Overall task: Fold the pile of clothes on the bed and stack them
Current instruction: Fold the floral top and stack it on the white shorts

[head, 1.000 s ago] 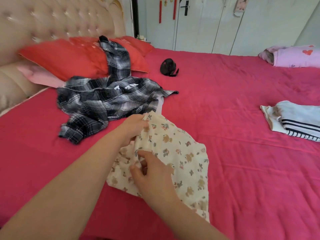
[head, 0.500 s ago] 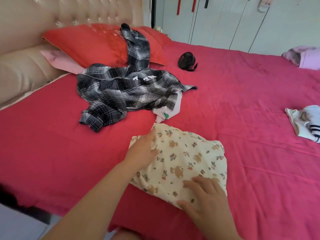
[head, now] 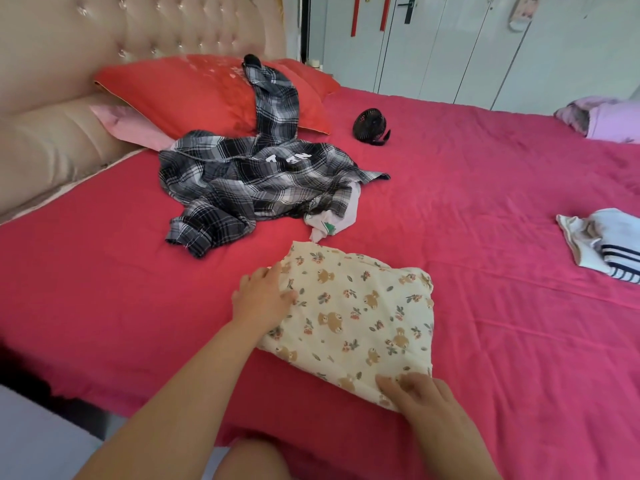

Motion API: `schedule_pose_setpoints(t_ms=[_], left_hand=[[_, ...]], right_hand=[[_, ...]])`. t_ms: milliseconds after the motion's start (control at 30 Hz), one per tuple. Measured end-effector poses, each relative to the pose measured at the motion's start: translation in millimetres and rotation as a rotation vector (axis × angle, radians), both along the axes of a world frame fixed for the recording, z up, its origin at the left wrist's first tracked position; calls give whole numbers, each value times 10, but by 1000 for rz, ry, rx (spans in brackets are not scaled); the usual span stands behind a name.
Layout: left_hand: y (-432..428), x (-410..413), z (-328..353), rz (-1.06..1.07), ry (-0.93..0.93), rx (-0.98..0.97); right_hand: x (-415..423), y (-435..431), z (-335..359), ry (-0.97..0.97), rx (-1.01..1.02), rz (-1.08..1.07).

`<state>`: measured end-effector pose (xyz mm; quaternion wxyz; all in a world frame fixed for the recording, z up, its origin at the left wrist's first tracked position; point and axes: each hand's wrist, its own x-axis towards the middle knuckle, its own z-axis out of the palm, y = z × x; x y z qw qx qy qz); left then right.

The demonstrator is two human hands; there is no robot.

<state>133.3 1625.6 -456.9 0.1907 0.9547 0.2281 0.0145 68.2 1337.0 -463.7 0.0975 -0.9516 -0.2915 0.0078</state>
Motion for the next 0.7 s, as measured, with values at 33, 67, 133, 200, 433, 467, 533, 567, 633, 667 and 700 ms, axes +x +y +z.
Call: schedule_pose_setpoints(t_ms=[33,67,133,200,433,467,533,567,633,667,700], left_hand=[[-6,-20,-8,2,-2,-12],[-11,-35,-17,1,-10,-47],[-25,-54,-22,1,-46,-130],[-21,-65,-22,15,-73,-185],[39,-42,-58,115,-61,-311],[52,-17,-53,132,-54,-312],[72,33,-29,204,-37,-364],[73,46,-17,236,-28,-405],[70,64,-13,253,-7,-453],[64,76,-21,240,-6,-453],[46,81,-31,216,-20,-449]], right_hand=[[-10,-19,-17,20,-22,0],[-1,-25,-6,-21,-25,7],[23,-102,11,-115,145,-29],[62,-124,65,-189,257,-112],[93,-173,-89,321,228,-185],[144,-173,-50,271,415,-290],[329,-132,6,162,623,-467],[432,-81,41,178,644,-510],[645,50,67,287,626,-575],[731,114,65,361,614,-605],[795,176,56,405,608,-618]])
